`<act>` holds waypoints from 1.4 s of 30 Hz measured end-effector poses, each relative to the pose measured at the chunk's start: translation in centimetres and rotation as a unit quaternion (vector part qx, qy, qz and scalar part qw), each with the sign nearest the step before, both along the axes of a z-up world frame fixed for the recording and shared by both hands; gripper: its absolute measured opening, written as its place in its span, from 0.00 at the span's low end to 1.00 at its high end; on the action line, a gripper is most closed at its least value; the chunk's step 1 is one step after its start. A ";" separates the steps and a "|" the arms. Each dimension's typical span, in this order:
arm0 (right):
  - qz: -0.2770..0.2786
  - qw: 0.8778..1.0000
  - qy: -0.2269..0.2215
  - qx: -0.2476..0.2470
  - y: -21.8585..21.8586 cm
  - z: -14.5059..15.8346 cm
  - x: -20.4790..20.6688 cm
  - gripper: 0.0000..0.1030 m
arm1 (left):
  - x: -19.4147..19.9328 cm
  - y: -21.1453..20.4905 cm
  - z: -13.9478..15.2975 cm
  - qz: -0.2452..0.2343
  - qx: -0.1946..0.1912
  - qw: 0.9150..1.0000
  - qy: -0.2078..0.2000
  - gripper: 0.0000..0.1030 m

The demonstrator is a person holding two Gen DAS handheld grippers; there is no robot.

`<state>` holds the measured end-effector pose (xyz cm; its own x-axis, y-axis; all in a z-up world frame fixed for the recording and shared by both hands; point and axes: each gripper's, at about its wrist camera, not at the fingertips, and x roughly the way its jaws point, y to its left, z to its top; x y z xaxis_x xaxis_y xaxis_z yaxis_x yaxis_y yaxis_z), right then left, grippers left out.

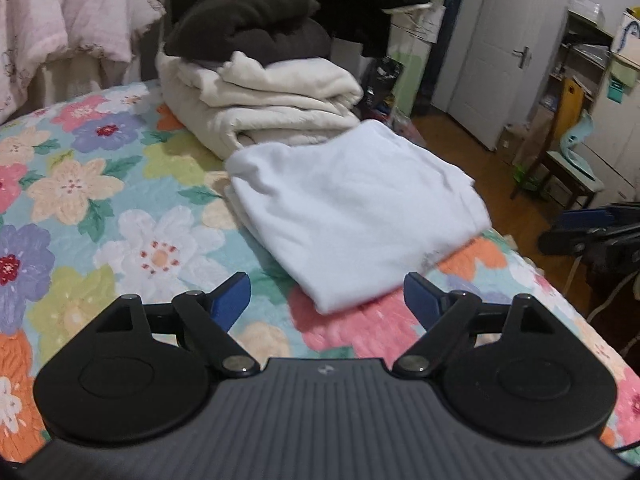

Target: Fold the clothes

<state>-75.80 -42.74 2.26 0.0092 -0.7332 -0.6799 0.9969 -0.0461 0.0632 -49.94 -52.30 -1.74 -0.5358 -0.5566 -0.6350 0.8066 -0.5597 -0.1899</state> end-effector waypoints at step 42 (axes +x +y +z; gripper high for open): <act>0.000 0.999 0.025 0.039 0.5 -1.4 3.3 0.75 | -3.5 4.1 -1.6 -0.043 -0.017 0.999 -0.006 1.00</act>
